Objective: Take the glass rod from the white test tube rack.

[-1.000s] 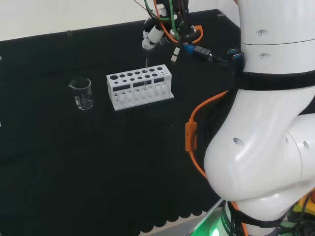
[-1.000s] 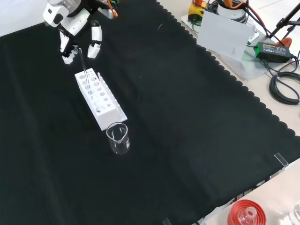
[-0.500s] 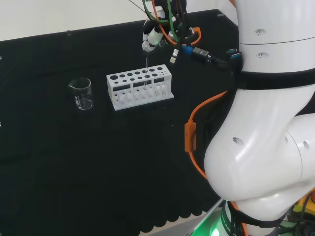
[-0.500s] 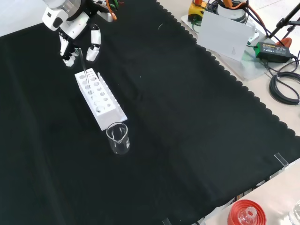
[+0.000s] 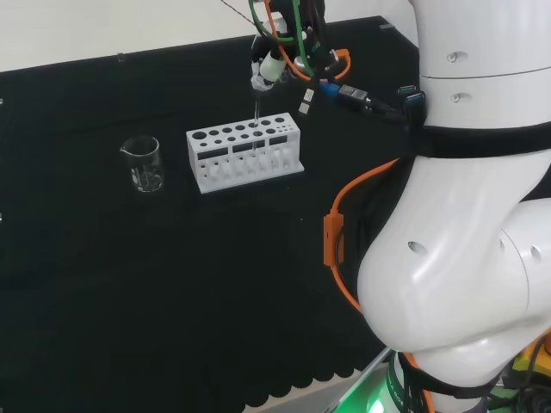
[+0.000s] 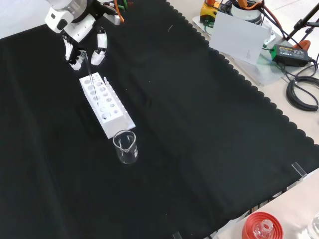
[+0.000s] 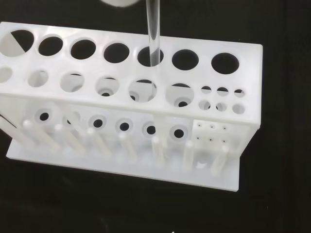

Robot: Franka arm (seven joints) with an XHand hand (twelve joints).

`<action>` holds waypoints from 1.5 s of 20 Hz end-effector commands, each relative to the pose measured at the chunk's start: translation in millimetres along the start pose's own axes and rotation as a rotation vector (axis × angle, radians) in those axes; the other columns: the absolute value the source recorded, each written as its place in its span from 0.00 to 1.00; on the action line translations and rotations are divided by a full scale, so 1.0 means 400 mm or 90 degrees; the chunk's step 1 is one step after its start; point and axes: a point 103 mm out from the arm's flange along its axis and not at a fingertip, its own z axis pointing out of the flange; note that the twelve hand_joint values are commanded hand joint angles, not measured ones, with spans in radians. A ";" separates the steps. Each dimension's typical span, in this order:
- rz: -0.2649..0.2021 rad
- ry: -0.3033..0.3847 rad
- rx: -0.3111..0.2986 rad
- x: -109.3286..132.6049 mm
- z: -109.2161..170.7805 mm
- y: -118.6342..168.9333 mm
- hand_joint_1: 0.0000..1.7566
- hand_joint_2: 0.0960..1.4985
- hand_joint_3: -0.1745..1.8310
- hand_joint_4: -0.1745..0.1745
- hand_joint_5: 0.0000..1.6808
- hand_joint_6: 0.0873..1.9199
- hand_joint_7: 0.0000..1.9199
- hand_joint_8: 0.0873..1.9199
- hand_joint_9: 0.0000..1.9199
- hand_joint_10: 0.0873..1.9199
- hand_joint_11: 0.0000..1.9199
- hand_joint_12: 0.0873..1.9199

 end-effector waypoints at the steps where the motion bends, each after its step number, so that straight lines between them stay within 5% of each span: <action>1: -0.002 0.000 -0.010 0.004 -0.001 0.004 0.53 0.51 0.39 0.10 0.34 0.47 0.41 0.38 0.56 0.28 0.58 0.54; 10: -0.003 -0.006 -0.006 0.019 0.004 0.014 0.54 0.50 0.41 0.06 0.35 0.47 0.43 0.38 0.59 0.26 0.61 0.51; 17: -0.016 0.007 -0.084 0.024 -0.006 0.010 0.67 0.43 0.46 0.00 0.44 0.46 0.57 0.34 0.71 0.17 0.75 0.38; 21: -0.020 0.006 -0.102 0.028 -0.009 0.010 0.71 0.67 0.17 0.00 0.54 0.53 0.53 0.48 0.76 0.14 0.77 0.32; 24: -0.019 0.007 -0.093 0.034 -0.008 0.012 0.71 0.71 0.12 0.00 0.55 0.53 0.52 0.52 0.76 0.14 0.77 0.32; 28: -0.014 0.003 -0.093 0.042 -0.008 0.013 0.66 0.73 0.11 0.00 0.54 0.55 0.62 0.37 0.77 0.14 0.78 0.30; 30: -0.012 -0.009 -0.117 0.047 -0.010 0.009 0.68 0.72 0.10 0.00 0.57 0.52 0.61 0.39 0.78 0.14 0.79 0.29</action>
